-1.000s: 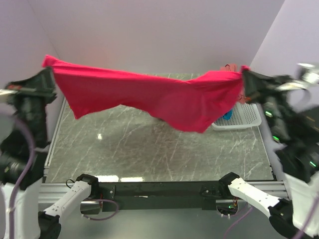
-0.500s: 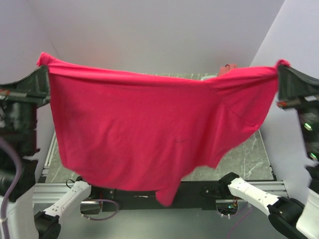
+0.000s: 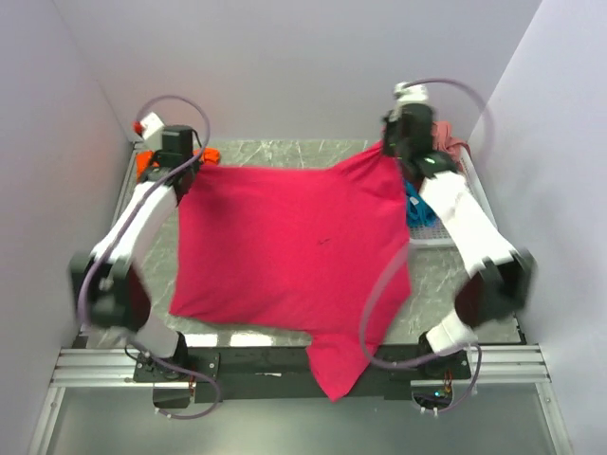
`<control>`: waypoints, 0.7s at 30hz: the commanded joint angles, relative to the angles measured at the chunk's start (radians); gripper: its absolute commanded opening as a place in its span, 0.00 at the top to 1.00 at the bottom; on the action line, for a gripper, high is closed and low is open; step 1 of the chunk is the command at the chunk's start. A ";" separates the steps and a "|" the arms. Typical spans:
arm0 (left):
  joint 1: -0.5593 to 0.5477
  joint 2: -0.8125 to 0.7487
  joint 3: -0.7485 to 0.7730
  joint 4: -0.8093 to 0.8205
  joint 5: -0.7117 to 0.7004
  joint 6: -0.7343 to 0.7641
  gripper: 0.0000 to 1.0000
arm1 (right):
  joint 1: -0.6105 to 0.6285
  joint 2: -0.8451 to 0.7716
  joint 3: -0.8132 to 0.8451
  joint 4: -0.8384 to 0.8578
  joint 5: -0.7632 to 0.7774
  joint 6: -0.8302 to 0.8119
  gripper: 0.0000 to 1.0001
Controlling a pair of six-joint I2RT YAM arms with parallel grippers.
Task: Fold and stack the t-shirts
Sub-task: Flatten the tshirt out, then fold the tshirt
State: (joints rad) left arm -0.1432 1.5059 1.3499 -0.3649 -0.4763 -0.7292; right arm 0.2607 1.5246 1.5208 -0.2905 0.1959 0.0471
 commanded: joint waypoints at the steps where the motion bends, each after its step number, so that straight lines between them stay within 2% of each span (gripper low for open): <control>1: 0.047 0.186 0.043 0.106 0.053 -0.033 0.99 | 0.000 0.200 0.117 0.050 -0.139 0.013 1.00; 2: 0.051 0.295 0.101 0.113 0.065 -0.035 0.99 | 0.000 0.344 0.224 0.022 -0.138 0.011 1.00; 4: 0.057 0.396 0.159 0.150 0.088 -0.019 1.00 | -0.001 0.474 0.338 -0.051 -0.121 0.016 1.00; 5: 0.059 0.440 0.225 0.147 0.096 -0.019 0.99 | -0.001 0.584 0.451 -0.076 -0.119 0.014 1.00; 6: 0.060 0.521 0.259 0.141 0.106 -0.018 0.99 | -0.001 0.630 0.502 -0.119 -0.119 0.019 1.00; 9: 0.063 0.629 0.362 0.113 0.113 -0.013 0.99 | 0.000 0.726 0.614 -0.150 -0.136 0.013 1.00; 15: 0.082 0.643 0.351 0.124 0.120 -0.030 1.00 | -0.001 0.637 0.434 -0.066 -0.193 -0.010 1.00; 21: 0.088 0.524 0.195 0.194 0.134 -0.041 1.00 | 0.006 0.445 0.178 0.017 -0.213 -0.004 1.00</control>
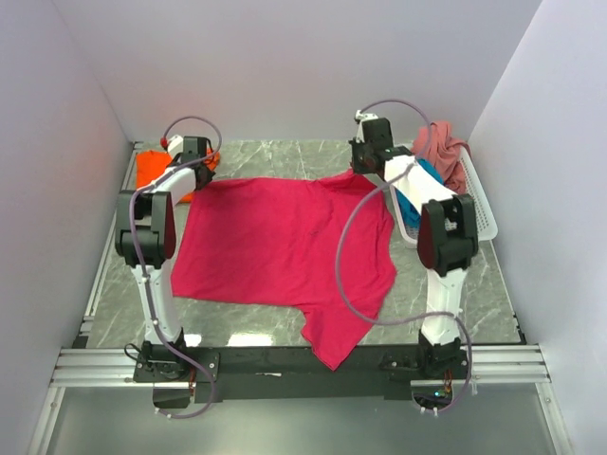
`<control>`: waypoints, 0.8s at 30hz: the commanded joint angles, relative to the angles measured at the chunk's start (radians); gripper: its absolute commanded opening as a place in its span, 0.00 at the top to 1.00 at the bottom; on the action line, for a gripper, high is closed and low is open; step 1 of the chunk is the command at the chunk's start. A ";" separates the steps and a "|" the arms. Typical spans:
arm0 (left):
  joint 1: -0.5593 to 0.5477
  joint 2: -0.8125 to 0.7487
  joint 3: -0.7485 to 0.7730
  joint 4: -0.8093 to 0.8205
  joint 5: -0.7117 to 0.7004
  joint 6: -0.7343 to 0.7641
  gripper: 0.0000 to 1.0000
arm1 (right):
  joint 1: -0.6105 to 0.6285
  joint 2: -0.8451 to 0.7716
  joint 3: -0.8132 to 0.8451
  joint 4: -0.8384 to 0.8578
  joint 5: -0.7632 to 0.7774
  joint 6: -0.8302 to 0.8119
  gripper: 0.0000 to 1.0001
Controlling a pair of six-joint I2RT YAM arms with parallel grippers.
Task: Fold and stack the t-shirts
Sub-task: Fold the tshirt
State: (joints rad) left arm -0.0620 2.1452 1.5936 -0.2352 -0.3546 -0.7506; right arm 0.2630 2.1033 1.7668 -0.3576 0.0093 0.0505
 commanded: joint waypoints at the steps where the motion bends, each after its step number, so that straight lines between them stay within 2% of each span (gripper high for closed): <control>1: 0.007 -0.131 -0.090 0.074 0.017 -0.023 0.99 | 0.004 -0.184 -0.128 0.094 -0.038 -0.008 1.00; 13: 0.010 -0.372 -0.369 0.109 -0.015 -0.076 0.99 | 0.054 -0.564 -0.558 0.134 0.020 0.041 1.00; 24: 0.042 -0.502 -0.521 0.102 -0.055 -0.161 1.00 | 0.087 -0.750 -0.747 0.115 0.078 0.078 1.00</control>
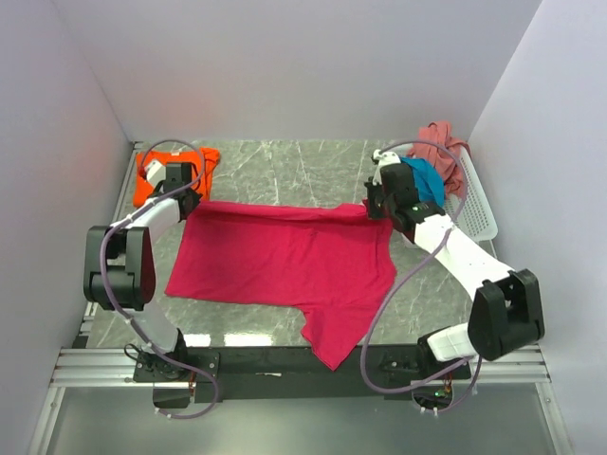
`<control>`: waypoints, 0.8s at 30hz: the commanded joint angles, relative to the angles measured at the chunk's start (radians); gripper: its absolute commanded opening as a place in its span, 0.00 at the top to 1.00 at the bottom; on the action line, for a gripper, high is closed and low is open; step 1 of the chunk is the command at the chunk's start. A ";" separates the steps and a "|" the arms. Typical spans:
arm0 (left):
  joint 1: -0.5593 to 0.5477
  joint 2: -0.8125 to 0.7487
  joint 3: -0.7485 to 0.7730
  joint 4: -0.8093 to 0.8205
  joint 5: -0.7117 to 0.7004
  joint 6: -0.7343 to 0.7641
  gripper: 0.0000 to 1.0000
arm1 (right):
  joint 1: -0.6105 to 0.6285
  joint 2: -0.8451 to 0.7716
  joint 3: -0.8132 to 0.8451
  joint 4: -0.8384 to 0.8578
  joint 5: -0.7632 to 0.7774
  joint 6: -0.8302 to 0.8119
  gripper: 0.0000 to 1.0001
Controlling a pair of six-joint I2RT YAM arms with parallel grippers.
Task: Fold and stack the t-shirts
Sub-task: Fold the tshirt
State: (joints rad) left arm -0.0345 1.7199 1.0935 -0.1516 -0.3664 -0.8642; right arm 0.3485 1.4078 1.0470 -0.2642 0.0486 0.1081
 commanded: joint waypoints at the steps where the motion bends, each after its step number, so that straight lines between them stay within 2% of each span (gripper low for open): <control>1: 0.016 -0.092 -0.041 0.026 -0.042 -0.050 0.99 | 0.003 -0.072 -0.048 0.025 0.031 0.021 1.00; 7: 0.021 -0.117 -0.096 0.047 0.000 -0.068 0.99 | 0.015 -0.110 -0.113 0.037 0.026 0.062 1.00; 12: 0.021 -0.132 -0.127 0.008 -0.029 -0.130 0.99 | 0.099 -0.176 -0.215 0.040 0.179 0.247 0.97; 14: 0.022 -0.149 -0.133 -0.043 -0.045 -0.159 0.99 | 0.135 -0.204 -0.297 0.045 0.229 0.382 0.96; 15: 0.021 -0.158 -0.148 -0.063 -0.055 -0.177 0.94 | 0.161 -0.233 -0.359 0.045 0.247 0.422 0.95; 16: 0.021 -0.180 -0.159 -0.089 -0.063 -0.199 0.86 | 0.173 -0.248 -0.389 0.042 0.257 0.508 0.85; 17: 0.021 -0.195 -0.173 -0.121 -0.069 -0.234 0.79 | 0.185 -0.266 -0.415 0.037 0.257 0.533 0.79; 19: 0.021 -0.230 -0.214 -0.172 -0.098 -0.278 0.61 | 0.227 -0.319 -0.465 0.013 0.264 0.605 0.75; 20: 0.021 -0.273 -0.230 -0.218 -0.114 -0.307 0.46 | 0.236 -0.340 -0.479 0.005 0.248 0.604 0.69; 23: 0.021 -0.361 -0.257 -0.262 -0.157 -0.363 0.19 | 0.247 -0.401 -0.492 0.011 0.168 0.590 0.58; 24: 0.021 -0.376 -0.245 -0.270 -0.161 -0.366 0.02 | 0.247 -0.417 -0.489 0.017 0.152 0.578 0.56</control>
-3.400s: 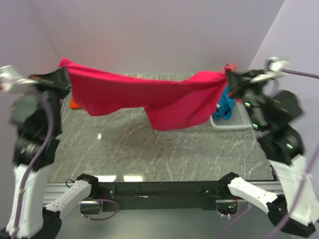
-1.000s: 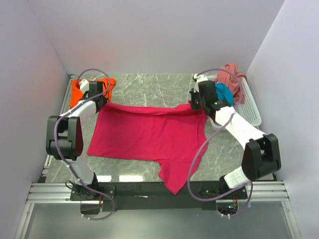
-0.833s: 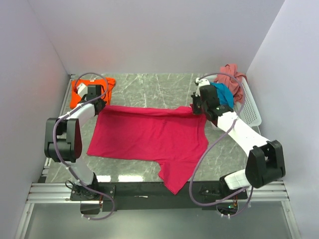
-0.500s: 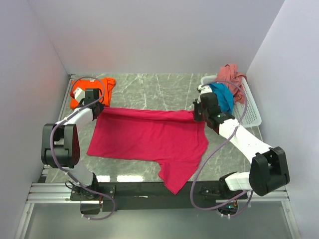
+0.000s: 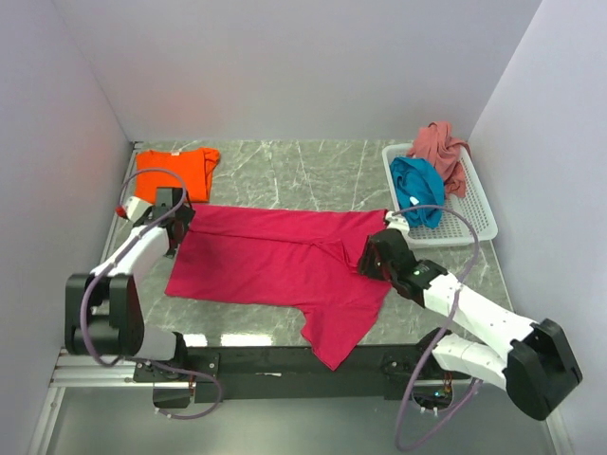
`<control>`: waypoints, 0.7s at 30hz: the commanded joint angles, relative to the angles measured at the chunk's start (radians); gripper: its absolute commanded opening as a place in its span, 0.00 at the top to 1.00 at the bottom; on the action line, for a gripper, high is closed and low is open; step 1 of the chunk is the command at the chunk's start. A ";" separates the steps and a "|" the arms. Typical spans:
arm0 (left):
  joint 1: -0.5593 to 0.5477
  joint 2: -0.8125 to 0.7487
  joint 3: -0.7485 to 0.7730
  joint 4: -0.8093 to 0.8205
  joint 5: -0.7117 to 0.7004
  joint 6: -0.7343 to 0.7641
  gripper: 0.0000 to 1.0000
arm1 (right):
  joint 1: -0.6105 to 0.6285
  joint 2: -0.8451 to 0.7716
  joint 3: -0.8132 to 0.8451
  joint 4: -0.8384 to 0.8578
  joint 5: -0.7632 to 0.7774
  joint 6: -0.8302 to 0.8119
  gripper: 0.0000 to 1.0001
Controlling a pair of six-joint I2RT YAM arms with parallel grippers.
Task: Fold and stack the t-shirts
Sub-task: Fold the tshirt
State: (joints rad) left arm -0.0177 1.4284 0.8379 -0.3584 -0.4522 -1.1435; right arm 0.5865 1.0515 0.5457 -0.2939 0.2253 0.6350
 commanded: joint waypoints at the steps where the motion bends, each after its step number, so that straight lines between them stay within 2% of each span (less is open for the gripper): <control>1: 0.004 -0.106 0.021 -0.057 -0.063 -0.084 0.01 | 0.009 -0.064 0.028 0.052 -0.030 0.033 0.49; 5: 0.001 -0.070 0.088 0.013 0.047 -0.004 0.01 | 0.001 0.001 0.131 0.093 0.026 -0.032 0.15; 8: -0.017 0.044 0.179 0.053 0.153 0.059 0.01 | -0.034 0.163 0.291 0.032 0.007 -0.055 0.12; 9: -0.042 0.078 0.235 0.065 0.174 0.089 0.01 | -0.037 0.262 0.381 0.010 -0.012 -0.063 0.12; 13: -0.090 0.272 0.394 0.052 0.233 0.156 0.01 | -0.040 0.459 0.537 -0.016 -0.104 -0.112 0.12; 16: -0.097 0.348 0.449 0.039 0.253 0.168 0.01 | -0.040 0.586 0.626 -0.025 -0.188 -0.139 0.12; 21: -0.096 0.424 0.483 0.018 0.245 0.192 0.01 | -0.043 0.754 0.744 -0.054 -0.210 -0.175 0.12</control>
State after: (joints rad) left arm -0.1219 1.8305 1.2686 -0.3233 -0.2241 -0.9939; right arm 0.5472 1.7561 1.2098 -0.3130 0.0547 0.5030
